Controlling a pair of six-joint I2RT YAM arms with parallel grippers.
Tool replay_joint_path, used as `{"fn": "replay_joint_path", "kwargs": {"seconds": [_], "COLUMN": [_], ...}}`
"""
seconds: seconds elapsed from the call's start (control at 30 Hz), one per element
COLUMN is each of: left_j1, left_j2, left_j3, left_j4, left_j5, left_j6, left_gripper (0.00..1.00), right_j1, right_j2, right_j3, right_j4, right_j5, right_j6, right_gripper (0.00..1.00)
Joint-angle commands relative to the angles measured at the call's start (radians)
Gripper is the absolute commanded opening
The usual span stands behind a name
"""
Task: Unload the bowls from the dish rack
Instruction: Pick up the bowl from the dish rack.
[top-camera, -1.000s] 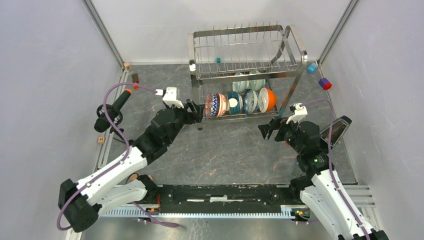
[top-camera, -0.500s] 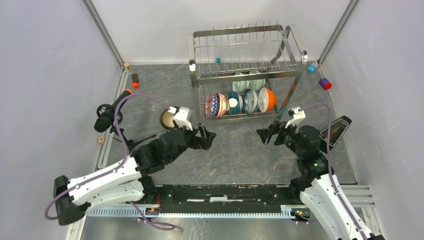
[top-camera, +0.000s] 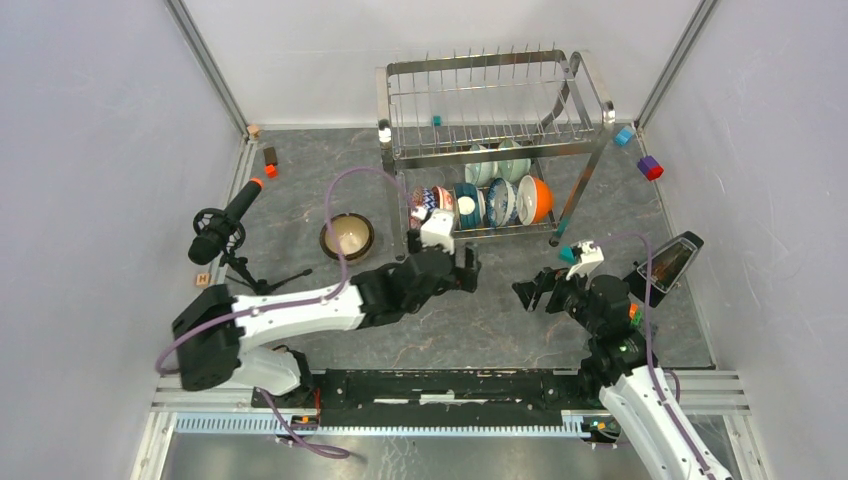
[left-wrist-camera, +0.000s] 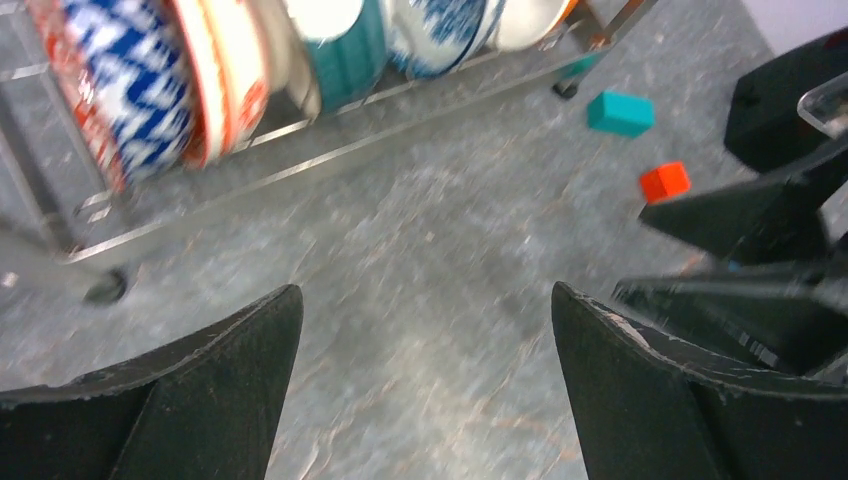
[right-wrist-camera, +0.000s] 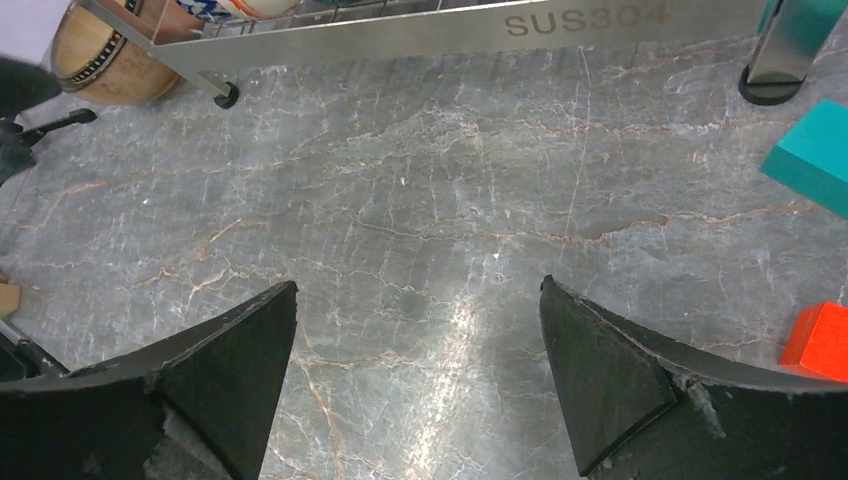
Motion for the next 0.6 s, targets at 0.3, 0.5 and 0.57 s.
{"fn": "replay_joint_path", "kwargs": {"seconds": [0.3, 0.5, 0.57], "left_j1": [0.017, 0.059, 0.071], "left_j2": [0.371, 0.477, 0.518], "left_j3": [0.359, 0.448, 0.473], "left_j4": [0.227, 0.261, 0.278], "left_j5": [0.011, 0.009, -0.004], "left_j6": [0.186, 0.199, 0.222], "left_gripper": [0.98, 0.91, 0.88], "right_j1": [0.005, 0.005, 0.006], "right_j2": [-0.112, -0.146, -0.148], "right_j3": [-0.062, -0.073, -0.073], "right_j4": [0.065, 0.036, 0.021], "right_j5": [-0.005, 0.021, 0.039], "right_j6": [0.03, 0.066, 0.066], "right_gripper": [0.92, 0.89, 0.89]}}
